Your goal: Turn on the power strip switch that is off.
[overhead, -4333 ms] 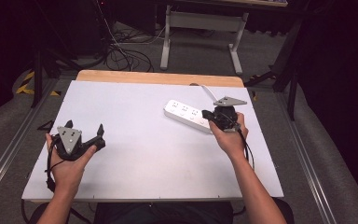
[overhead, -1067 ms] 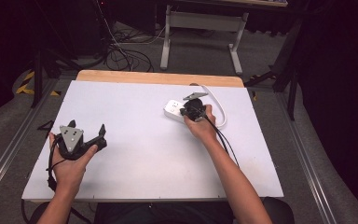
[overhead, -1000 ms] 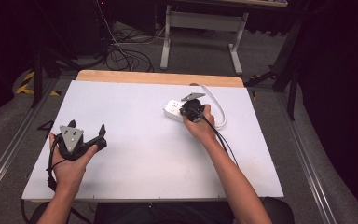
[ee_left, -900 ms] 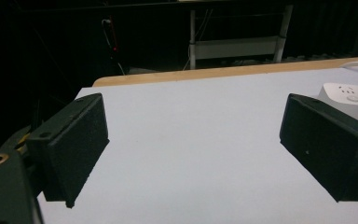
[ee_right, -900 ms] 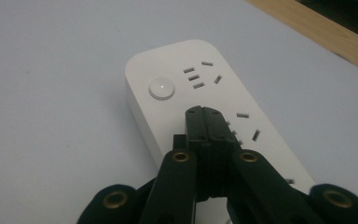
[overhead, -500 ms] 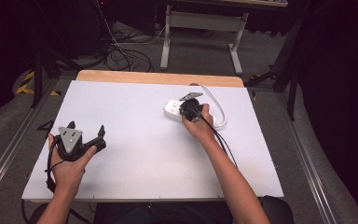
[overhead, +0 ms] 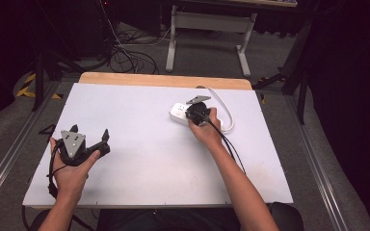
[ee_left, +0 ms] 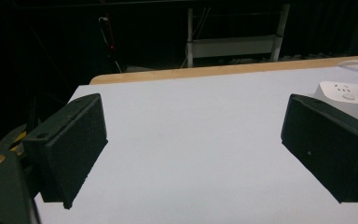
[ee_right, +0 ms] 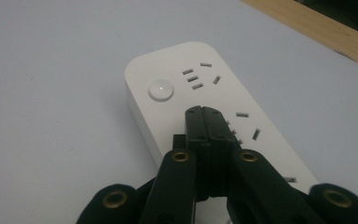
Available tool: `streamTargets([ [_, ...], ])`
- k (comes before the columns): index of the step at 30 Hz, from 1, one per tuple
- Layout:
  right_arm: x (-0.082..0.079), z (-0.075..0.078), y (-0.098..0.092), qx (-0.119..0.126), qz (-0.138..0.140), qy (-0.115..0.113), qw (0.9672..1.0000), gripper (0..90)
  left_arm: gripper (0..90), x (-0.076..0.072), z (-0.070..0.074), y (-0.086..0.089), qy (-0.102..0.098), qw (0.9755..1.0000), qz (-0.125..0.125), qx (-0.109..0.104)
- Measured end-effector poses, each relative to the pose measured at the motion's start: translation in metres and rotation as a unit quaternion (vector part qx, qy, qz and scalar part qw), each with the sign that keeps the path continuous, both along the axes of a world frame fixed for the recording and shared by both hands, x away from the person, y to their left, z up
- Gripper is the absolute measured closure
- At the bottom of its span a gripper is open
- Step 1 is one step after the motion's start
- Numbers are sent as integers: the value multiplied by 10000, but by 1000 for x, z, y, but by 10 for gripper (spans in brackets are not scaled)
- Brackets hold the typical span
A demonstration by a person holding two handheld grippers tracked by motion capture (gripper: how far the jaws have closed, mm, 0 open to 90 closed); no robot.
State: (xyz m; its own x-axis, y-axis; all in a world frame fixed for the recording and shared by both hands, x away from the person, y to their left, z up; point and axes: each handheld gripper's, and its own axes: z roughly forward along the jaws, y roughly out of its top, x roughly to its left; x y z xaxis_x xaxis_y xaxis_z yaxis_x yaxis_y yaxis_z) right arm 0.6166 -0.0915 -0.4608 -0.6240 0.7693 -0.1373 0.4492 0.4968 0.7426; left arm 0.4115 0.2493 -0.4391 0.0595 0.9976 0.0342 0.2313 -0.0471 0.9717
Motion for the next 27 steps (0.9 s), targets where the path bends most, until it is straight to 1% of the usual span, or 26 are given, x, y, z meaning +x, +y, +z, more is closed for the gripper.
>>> streamTargets([
  [3,0,-1,-1,90,-14,-16,10000,900,73,0,0,0,-5,10000,-16,5],
  [7,0,-1,-1,52,-6,-16,10000,900,73,0,0,0,3,10000,-25,1],
  [10,1,-1,-2,138,-34,40,9999,900,73,1,0,0,5,10000,-18,-4],
  [13,0,0,-1,94,-40,15,9999,900,73,1,0,0,7,10000,-20,8],
  [15,1,0,-2,122,-43,55,9999,900,72,0,0,-1,11,10000,-28,-2],
  [23,6,2,-7,386,-85,284,9988,900,72,1,0,-1,2,10000,-14,-1],
  [24,6,2,-7,431,-84,275,9987,900,72,1,0,-1,-1,10000,-17,-1],
  [27,6,2,-7,390,-90,264,9989,900,72,2,0,-1,21,10000,-43,-3],
])
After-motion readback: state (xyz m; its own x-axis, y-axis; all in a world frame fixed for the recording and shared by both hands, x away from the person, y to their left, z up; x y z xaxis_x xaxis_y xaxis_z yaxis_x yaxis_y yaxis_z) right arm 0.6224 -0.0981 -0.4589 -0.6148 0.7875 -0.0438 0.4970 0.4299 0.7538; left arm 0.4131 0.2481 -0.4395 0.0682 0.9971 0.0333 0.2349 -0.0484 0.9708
